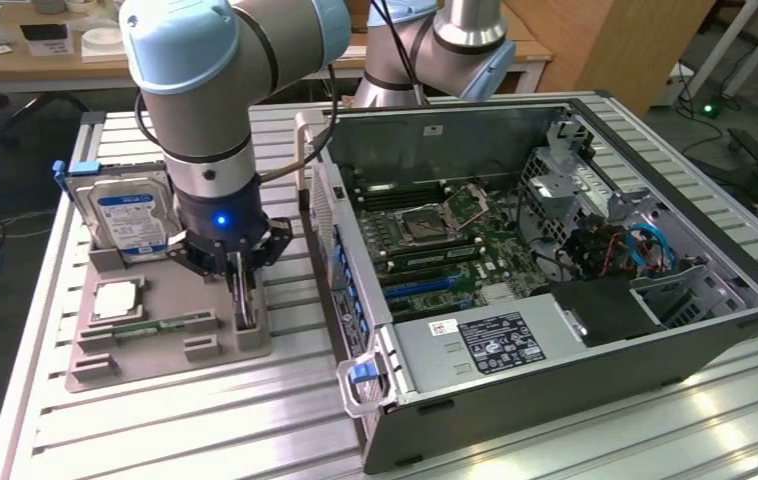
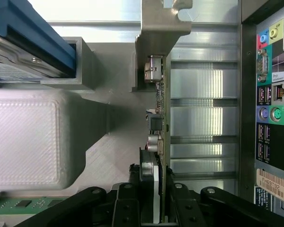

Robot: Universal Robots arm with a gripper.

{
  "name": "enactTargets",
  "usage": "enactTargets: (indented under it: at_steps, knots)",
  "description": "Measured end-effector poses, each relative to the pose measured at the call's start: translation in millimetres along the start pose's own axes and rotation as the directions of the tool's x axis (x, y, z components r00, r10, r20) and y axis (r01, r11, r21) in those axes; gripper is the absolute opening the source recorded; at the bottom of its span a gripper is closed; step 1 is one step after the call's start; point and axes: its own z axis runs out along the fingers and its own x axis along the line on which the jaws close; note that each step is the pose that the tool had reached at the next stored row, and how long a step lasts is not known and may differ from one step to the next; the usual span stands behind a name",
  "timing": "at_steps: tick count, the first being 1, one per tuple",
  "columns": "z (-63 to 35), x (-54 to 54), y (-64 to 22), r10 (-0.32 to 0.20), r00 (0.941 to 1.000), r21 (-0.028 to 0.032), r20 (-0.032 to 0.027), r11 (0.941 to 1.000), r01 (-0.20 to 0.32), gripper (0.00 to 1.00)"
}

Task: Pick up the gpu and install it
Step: 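Pick up the gpu and move the gpu toward the slot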

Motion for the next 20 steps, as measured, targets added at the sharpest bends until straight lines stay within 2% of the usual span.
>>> enactTargets:
  at_steps: [11,20]
  knots:
    - [0.0,0.0,0.0,0.0,1.0,-0.0001,0.0,1.0,0.0,0.28]
    - [0.6,-6.3,0.2,0.0,1.0,0.0001,-0.0002,1.0,0.0,0.28]
